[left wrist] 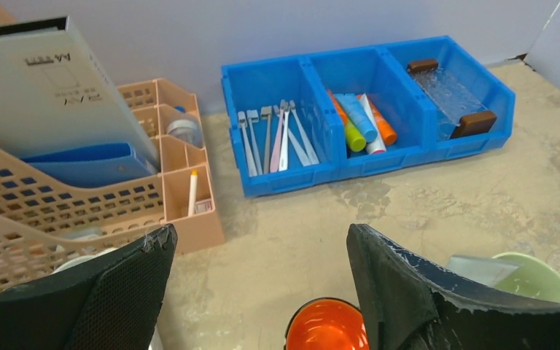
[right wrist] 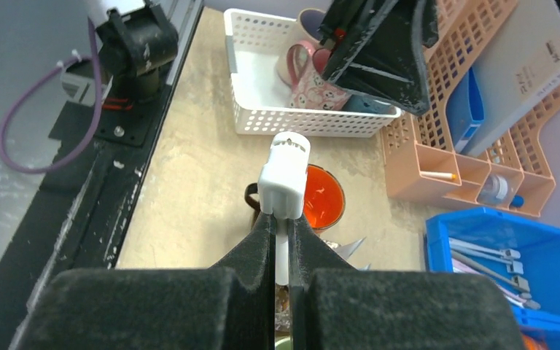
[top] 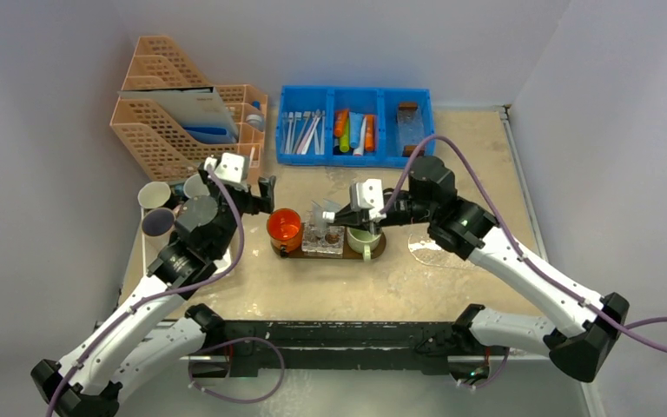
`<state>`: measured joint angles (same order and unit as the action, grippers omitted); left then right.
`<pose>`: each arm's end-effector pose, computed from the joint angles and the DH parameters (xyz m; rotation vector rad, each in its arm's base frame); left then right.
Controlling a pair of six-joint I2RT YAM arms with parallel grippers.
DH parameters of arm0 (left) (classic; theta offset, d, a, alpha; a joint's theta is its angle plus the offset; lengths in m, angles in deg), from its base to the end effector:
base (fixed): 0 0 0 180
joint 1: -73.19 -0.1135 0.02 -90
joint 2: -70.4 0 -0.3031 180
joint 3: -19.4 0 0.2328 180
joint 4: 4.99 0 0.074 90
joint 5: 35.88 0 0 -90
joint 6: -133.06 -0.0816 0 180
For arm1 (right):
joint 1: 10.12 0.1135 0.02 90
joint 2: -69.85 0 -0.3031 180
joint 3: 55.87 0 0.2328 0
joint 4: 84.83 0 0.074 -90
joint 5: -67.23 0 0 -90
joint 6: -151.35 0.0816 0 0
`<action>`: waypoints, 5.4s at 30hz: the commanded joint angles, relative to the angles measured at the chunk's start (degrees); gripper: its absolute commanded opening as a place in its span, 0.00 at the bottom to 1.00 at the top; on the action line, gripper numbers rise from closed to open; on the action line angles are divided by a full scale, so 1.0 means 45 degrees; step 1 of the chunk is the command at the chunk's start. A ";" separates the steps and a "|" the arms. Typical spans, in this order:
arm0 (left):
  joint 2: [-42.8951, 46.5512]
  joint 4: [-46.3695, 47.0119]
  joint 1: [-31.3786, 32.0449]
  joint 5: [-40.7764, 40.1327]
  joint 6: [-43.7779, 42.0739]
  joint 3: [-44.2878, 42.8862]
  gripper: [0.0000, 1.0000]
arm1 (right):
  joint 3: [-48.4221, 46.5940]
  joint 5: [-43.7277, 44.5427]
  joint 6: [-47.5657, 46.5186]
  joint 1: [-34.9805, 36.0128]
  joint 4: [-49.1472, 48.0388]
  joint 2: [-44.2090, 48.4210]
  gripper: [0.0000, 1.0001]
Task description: Prepare toiletry sets of a toothbrush and toothpaste on the tray
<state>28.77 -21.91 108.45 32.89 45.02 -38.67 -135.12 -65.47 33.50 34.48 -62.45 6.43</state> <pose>0.1532 -0.0722 0.3795 0.1688 1.5737 -0.2161 0.1331 0.2089 0.4328 -1.4208 0.9786 0.8416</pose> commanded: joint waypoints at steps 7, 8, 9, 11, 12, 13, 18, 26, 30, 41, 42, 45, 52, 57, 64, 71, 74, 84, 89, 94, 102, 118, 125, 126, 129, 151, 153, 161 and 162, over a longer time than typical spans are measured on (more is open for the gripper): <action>0.0246 -0.0947 -0.0073 -0.1036 0.0709 0.0194 0.91 | 0.1400 -0.1600 -0.3572 0.0167 -0.0873 -0.0638 0.00; 0.0268 -0.0998 -0.0065 -0.1169 0.0731 0.0191 0.91 | 0.1451 -0.1590 -0.3707 0.0167 -0.0873 -0.0739 0.00; 0.0291 -0.1049 -0.0073 -0.1288 0.0719 0.0181 0.91 | 0.1476 -0.1545 -0.3797 0.0175 -0.0863 -0.0820 0.00; 0.0320 -0.1128 -0.0073 -0.1442 0.0718 0.0172 0.92 | 0.1508 -0.1411 -0.4142 0.0187 -0.0695 -0.1013 0.00; 0.0324 -0.1150 -0.0082 -0.1493 0.0718 0.0171 0.92 | 0.1559 -0.1320 -0.4325 0.0204 -0.0597 -0.1077 0.00; 0.0334 -0.1187 -0.0085 -0.1553 0.0732 0.0171 0.92 | 0.1673 -0.1221 -0.4509 0.0196 -0.0606 -0.1109 0.00; 0.0258 -0.1315 -0.0098 -0.1605 0.0737 0.0171 0.92 | 0.2156 -0.1038 -0.4757 0.0206 -0.1107 -0.1270 0.00; -0.0033 -0.1192 -0.0084 -0.1617 0.0645 0.0124 0.92 | 0.2381 -0.0907 -0.5461 0.0195 -0.1095 -0.1824 0.00; -0.0142 -0.1132 -0.0084 -0.1590 0.0591 0.0056 0.92 | 0.2535 -0.0748 -0.5858 0.0196 -0.1054 -0.2026 0.00; -0.0064 -0.1253 -0.0083 -0.1591 0.0600 0.0016 0.92 | 0.2896 -0.0698 -0.6141 0.0206 -0.1526 -0.2594 0.00; -0.0051 -0.1276 -0.0088 -0.1590 0.0617 0.0015 0.92 | 0.2946 -0.0747 -0.6137 0.0206 -0.1599 -0.2639 0.00; -0.0027 -0.1349 -0.0087 -0.1553 0.0639 -0.0038 0.92 | 0.3095 -0.0767 -0.6114 0.0204 -0.2029 -0.2773 0.00; 0.0069 -0.1513 -0.0098 -0.1551 0.0583 -0.0140 0.92 | 0.3263 -0.0526 -0.6446 0.0206 -0.2121 -0.2972 0.00; 0.0055 -0.1491 -0.0090 -0.1534 0.0561 -0.0141 0.92 | 0.3458 -0.0381 -0.6560 0.0206 -0.2212 -0.3011 0.05; -0.0032 -0.1445 -0.0088 -0.1448 0.0581 -0.0141 0.92 | 0.3569 -0.0380 -0.6619 0.0198 -0.2197 -0.3112 0.08; -0.0081 -0.1348 -0.0085 -0.1402 0.0503 -0.0161 0.92 | 0.3608 -0.0468 -0.6740 0.0196 -0.2066 -0.3207 0.10; -0.0122 -0.1306 -0.0089 -0.1389 0.0484 -0.0148 0.92 | 0.3608 -0.0508 -0.6732 0.0201 -0.2096 -0.3249 0.11; -0.0216 -0.1196 -0.0085 -0.1361 0.0386 -0.0141 0.92 | 0.3549 -0.0504 -0.7051 0.0203 -0.1841 -0.3194 0.24; -0.0284 -0.1133 -0.0084 -0.1327 0.0386 -0.0141 0.92 | 0.3550 -0.0464 -0.7105 0.0206 -0.1779 -0.3096 0.27; -0.0313 -0.1094 -0.0088 -0.1297 0.0366 -0.0156 0.92 | 0.3579 -0.0404 -0.7112 0.0206 -0.1747 -0.3095 0.26; -0.0385 -0.1071 -0.0095 -0.1105 0.0347 -0.0161 0.92 | 0.3392 -0.0175 -0.6965 0.0206 -0.1003 -0.2856 0.29; -0.0181 -0.1467 -0.0088 -0.0868 0.0028 -0.0049 0.92 | 0.3194 0.2145 -0.3399 0.0365 -0.0377 -0.0876 0.41; 0.0106 -0.1401 -0.0083 -0.1007 -0.0025 0.0302 0.92 | 0.3143 0.5323 -0.1997 0.2040 -0.0725 -0.0980 0.44; 0.0170 -0.1397 -0.0083 -0.1036 -0.0025 0.0366 0.92 | 0.3140 0.5850 -0.1833 0.2318 -0.0874 -0.1009 0.45; 0.0329 -0.1349 -0.0095 -0.1105 0.0020 0.0514 0.92 | 0.3003 0.7175 -0.1590 0.2921 -0.1047 -0.1250 0.46; 0.0540 -0.1313 -0.0101 -0.1042 -0.0175 0.0639 0.93 | 0.2437 0.8515 -0.1872 0.3857 -0.1471 -0.3111 0.41; 0.0558 -0.1318 -0.0086 -0.1043 -0.0162 0.0640 0.93 | 0.2390 0.8550 -0.1940 0.3876 -0.1352 -0.3150 0.38; 0.0617 -0.1337 -0.0101 -0.1033 -0.0138 0.0622 0.93 | 0.2241 0.8609 -0.2129 0.3893 -0.0892 -0.3212 0.26; 0.0632 -0.1338 -0.0084 -0.1039 -0.0141 0.0623 0.93 | 0.2241 0.8609 -0.2135 0.3892 -0.0863 -0.3222 0.25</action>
<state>30.76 -28.88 108.19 28.30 45.17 -36.11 -122.73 -27.76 24.32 51.71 -67.13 -7.82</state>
